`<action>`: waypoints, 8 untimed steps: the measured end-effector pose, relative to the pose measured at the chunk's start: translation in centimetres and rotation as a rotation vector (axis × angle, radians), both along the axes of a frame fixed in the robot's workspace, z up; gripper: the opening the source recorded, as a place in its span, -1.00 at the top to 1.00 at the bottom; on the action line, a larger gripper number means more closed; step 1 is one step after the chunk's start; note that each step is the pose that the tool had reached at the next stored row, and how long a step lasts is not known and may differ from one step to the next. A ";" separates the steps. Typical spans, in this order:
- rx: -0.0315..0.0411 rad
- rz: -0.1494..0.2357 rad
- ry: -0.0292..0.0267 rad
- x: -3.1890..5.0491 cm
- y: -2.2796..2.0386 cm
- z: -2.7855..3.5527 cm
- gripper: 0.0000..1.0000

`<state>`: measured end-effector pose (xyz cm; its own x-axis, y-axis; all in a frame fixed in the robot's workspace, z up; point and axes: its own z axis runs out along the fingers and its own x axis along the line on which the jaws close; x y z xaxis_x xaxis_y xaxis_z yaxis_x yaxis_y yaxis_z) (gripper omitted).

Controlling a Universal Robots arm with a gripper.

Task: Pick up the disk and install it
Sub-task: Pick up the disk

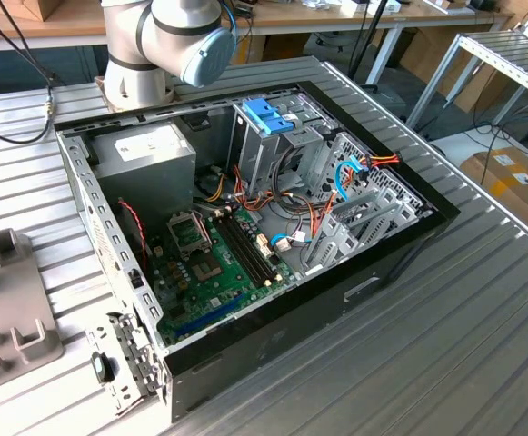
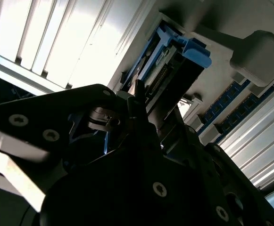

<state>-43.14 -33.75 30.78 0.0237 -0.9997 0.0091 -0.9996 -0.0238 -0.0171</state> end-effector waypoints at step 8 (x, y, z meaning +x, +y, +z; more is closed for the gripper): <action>0.0000 0.000 0.0000 0.00 0.00 0.00 0.30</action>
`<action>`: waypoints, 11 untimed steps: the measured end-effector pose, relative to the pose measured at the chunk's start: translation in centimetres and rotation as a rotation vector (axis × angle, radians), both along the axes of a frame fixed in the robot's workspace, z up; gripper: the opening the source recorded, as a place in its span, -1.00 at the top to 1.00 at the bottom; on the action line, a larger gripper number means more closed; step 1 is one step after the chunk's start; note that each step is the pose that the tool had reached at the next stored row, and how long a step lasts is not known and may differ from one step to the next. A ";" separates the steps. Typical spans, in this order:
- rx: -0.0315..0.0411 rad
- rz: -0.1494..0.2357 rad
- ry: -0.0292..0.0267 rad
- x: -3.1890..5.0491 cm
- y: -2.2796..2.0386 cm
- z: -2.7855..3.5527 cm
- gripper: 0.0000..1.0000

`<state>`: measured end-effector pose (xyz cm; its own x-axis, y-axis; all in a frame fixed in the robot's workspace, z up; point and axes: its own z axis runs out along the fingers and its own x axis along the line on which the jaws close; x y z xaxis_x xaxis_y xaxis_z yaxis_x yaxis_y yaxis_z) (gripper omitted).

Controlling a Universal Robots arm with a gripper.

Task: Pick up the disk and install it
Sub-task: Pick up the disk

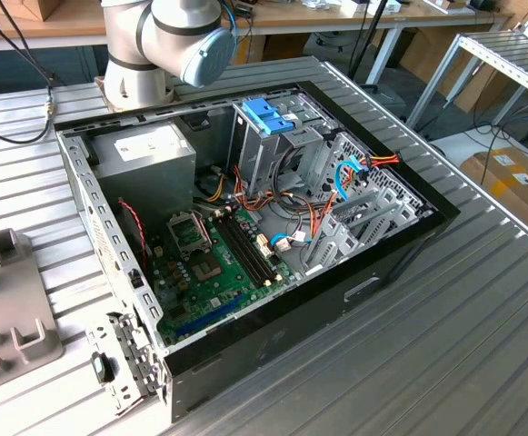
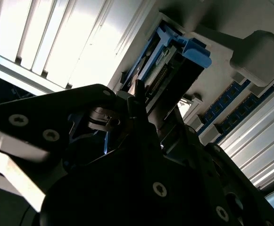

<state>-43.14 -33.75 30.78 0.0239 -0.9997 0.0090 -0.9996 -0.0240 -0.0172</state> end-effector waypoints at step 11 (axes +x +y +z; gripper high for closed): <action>0.0001 -0.005 -0.0001 0.00 0.00 1.87 0.30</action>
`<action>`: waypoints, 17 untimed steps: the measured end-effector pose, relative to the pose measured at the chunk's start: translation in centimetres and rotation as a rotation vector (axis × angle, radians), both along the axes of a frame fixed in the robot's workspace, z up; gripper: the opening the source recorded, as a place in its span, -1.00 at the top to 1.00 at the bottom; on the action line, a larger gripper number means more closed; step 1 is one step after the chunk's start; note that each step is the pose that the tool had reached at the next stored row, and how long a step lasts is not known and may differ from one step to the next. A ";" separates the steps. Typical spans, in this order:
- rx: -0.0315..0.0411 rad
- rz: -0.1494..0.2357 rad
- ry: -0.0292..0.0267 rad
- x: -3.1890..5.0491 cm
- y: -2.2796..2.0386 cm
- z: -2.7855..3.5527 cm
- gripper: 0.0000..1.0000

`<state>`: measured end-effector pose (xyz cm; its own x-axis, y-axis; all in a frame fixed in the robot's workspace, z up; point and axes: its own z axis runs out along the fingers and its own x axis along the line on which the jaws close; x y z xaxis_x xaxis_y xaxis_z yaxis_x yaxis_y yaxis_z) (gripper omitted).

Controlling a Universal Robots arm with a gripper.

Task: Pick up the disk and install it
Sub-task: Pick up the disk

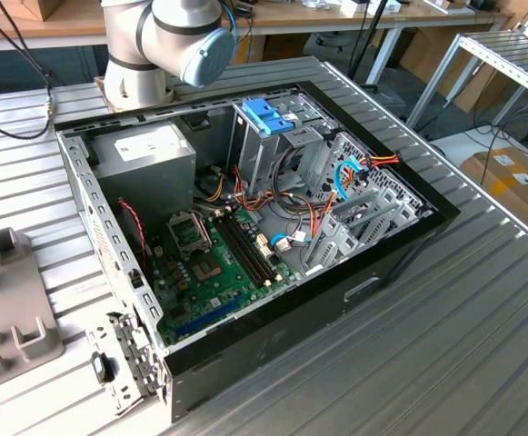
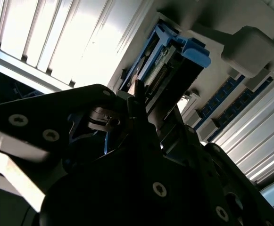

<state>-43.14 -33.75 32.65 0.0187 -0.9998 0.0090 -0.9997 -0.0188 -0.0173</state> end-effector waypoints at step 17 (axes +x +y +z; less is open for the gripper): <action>-0.0004 -0.002 0.0001 0.00 0.00 3.13 0.30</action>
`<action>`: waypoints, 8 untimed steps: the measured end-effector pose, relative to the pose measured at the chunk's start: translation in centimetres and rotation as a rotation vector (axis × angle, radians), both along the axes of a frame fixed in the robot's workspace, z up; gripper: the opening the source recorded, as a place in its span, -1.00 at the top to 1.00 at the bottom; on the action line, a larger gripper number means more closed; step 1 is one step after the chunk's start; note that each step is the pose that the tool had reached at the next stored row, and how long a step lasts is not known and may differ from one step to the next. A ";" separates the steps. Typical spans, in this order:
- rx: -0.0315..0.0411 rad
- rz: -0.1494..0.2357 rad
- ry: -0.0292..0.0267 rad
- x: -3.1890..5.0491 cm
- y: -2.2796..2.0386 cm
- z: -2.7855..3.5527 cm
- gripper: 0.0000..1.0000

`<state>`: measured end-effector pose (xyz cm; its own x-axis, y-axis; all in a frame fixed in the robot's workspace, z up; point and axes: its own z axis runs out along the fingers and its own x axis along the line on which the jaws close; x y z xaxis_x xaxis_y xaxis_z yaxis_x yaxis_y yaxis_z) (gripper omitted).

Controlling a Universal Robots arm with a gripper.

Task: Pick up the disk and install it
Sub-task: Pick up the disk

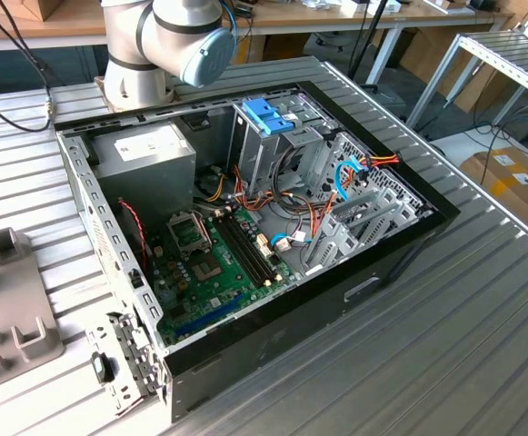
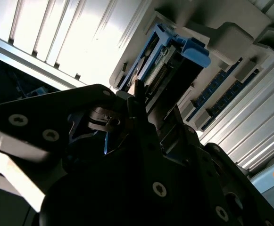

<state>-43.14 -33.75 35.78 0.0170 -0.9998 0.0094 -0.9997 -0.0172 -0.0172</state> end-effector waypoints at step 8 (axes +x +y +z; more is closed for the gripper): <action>-0.0010 0.000 0.0001 0.00 0.00 0.09 0.30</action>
